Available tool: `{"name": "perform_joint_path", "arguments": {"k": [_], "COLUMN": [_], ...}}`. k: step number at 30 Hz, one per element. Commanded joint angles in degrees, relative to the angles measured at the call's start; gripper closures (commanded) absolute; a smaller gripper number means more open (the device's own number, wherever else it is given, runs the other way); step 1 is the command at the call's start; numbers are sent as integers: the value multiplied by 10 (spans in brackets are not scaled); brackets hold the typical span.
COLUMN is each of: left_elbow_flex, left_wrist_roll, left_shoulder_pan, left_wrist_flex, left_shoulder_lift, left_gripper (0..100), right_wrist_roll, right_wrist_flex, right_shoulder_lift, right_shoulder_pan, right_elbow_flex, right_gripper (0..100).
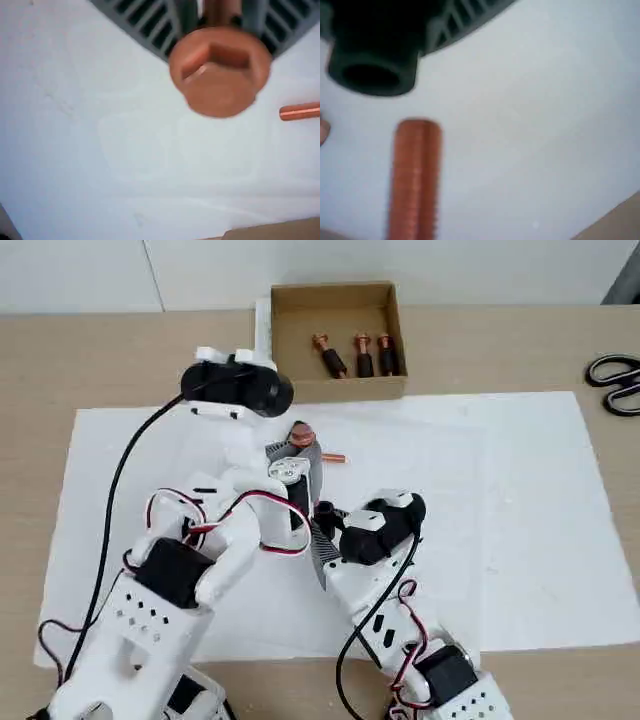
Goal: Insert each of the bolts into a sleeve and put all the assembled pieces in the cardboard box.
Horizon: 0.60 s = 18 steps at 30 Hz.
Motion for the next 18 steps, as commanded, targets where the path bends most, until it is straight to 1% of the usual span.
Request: {"name": "perform_joint_path", "arguments": {"k": [1,8,13,18], "left_elbow_flex": [-36,-37,-36,-36], "left_wrist_roll": [2,2,4,4], "left_shoulder_pan": [2,3,30,33], "left_wrist_flex": [-27,-27,-27,-32], "left_shoulder_lift": [4,22,23,24], "left_gripper": [994,994,994,994], "right_wrist_roll": [-4,-4,-4,-4], "right_wrist_flex": [2,2,2,2], "right_shoulder_lift": [-9,-9,-9,-9], "right_shoulder_pan": [-1,-2,-2,-2], "right_elbow_flex": [4,4,4,4], "right_gripper": [995,995,995,995]}}
